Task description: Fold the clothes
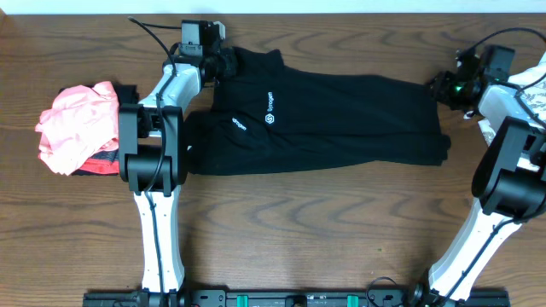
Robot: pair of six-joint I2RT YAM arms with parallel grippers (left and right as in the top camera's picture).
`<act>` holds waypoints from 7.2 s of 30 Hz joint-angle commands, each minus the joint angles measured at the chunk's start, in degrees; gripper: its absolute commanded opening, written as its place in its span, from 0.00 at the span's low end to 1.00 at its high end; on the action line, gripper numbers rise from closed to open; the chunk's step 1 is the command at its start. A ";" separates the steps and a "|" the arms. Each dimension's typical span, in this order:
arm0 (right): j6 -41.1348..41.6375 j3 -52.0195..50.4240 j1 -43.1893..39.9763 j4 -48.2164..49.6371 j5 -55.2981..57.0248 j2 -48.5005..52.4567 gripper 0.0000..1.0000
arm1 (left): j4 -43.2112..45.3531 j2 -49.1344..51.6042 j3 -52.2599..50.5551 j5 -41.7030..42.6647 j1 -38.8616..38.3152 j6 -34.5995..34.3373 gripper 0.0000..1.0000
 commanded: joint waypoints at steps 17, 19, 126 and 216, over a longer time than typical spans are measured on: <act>1.73 0.57 0.59 -0.52 -1.73 3.48 0.37 | 4.07 -1.20 0.74 -1.25 0.37 0.13 0.28; 1.73 0.57 0.59 -0.55 -1.73 3.48 0.37 | 4.07 -1.20 0.74 -1.25 0.44 0.13 0.28; 9.49 0.81 -10.05 3.02 -45.83 3.34 0.01 | -20.63 -16.33 0.63 -0.87 2.93 2.95 0.06; 9.90 0.79 -11.87 -5.33 -54.01 3.34 0.01 | -22.69 -6.95 -0.37 -3.32 -0.39 6.03 0.11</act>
